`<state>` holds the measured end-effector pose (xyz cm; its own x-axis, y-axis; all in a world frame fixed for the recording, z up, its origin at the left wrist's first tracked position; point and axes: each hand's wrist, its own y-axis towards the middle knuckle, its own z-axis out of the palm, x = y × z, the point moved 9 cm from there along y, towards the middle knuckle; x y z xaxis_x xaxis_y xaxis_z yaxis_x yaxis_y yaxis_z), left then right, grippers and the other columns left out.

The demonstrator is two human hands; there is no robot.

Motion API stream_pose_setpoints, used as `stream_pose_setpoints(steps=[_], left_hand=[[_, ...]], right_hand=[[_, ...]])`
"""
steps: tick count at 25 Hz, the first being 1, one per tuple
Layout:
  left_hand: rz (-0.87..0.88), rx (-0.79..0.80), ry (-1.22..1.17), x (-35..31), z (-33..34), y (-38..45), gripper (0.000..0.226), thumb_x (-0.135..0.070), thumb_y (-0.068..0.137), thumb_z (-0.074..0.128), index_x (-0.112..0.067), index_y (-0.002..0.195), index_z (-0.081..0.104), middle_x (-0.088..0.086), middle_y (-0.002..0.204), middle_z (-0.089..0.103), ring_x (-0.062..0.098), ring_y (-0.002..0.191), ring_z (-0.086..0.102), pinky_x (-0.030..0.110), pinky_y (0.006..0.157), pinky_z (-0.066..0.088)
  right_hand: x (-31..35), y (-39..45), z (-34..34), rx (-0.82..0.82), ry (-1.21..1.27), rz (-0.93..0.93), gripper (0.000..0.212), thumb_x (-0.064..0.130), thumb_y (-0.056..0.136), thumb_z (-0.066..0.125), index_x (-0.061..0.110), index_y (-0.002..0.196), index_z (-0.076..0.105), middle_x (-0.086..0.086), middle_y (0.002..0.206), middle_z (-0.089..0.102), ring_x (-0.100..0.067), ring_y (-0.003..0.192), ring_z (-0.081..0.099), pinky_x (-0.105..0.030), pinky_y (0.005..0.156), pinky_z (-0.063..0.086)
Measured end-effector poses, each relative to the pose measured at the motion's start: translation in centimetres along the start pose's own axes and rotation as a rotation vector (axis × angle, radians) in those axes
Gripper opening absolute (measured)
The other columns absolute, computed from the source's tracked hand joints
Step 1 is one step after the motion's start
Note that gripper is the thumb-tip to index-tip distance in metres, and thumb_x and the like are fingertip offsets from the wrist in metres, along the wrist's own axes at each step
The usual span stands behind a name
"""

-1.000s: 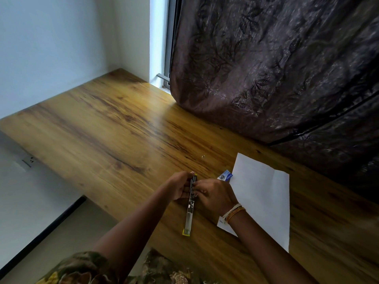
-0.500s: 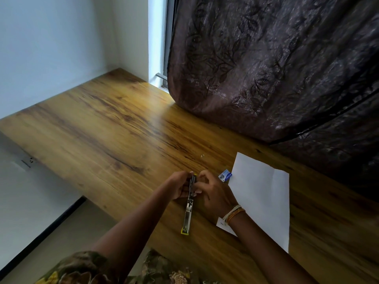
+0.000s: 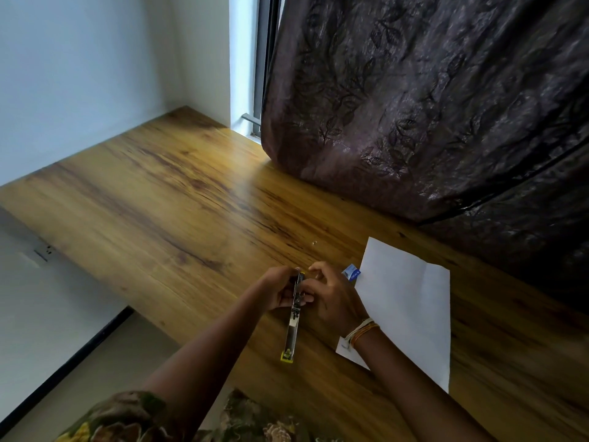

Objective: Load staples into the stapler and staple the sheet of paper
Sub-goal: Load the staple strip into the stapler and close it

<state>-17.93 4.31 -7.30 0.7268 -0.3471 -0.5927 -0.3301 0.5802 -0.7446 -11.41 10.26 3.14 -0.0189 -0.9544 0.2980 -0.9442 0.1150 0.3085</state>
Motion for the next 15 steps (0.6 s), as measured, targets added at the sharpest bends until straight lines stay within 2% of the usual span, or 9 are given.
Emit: stream_pose_setpoints(steps=[3,7,10,13,15], left_hand=[[-0.005,0.007,0.014,-0.1,0.0,0.0,0.029,-0.027,0.101,0.041,-0.003,0.097,0.058,0.013,0.070,0.073,0.023,0.060,0.072,0.031,0.060,0.059],[-0.011,-0.013,0.021,0.0,-0.3,0.0,0.028,-0.027,0.100,0.045,-0.003,0.098,0.059,0.014,0.078,0.069,0.025,0.067,0.071,0.034,0.064,0.060],[-0.006,-0.018,0.008,0.0,-0.4,0.0,0.028,-0.028,0.100,0.045,-0.003,0.099,0.059,0.015,0.081,0.069,0.027,0.070,0.070,0.035,0.065,0.059],[-0.009,-0.012,0.027,-0.1,-0.1,-0.1,0.034,-0.027,0.101,0.042,0.000,0.103,0.062,0.015,0.085,0.072,0.026,0.074,0.071,0.032,0.066,0.058],[-0.014,-0.016,0.048,-0.1,-0.1,-0.3,0.037,-0.027,0.101,0.041,0.001,0.103,0.065,0.015,0.090,0.073,0.026,0.077,0.071,0.032,0.069,0.057]], right_hand=[[-0.5,0.3,-0.2,-0.023,0.018,0.004,0.021,0.017,0.086,0.051,0.015,0.092,0.070,-0.014,0.111,0.063,-0.025,0.091,0.062,-0.028,0.065,0.056],[0.2,-0.3,0.0,-0.013,0.060,0.000,0.014,0.010,0.080,0.062,0.015,0.091,0.070,-0.013,0.111,0.063,-0.025,0.091,0.062,-0.026,0.065,0.056],[-0.1,-0.4,0.9,0.040,-0.014,-0.015,0.024,0.011,0.077,0.072,0.019,0.099,0.069,-0.012,0.116,0.062,-0.026,0.095,0.063,-0.024,0.068,0.053],[-2.0,0.2,1.2,0.044,-0.183,0.115,0.037,0.023,0.078,0.074,0.025,0.112,0.061,-0.016,0.129,0.056,-0.034,0.109,0.060,-0.037,0.077,0.058],[-2.8,0.3,0.8,0.020,-0.214,0.195,0.040,0.021,0.078,0.072,0.024,0.115,0.058,-0.019,0.134,0.051,-0.036,0.114,0.057,-0.041,0.079,0.058]])
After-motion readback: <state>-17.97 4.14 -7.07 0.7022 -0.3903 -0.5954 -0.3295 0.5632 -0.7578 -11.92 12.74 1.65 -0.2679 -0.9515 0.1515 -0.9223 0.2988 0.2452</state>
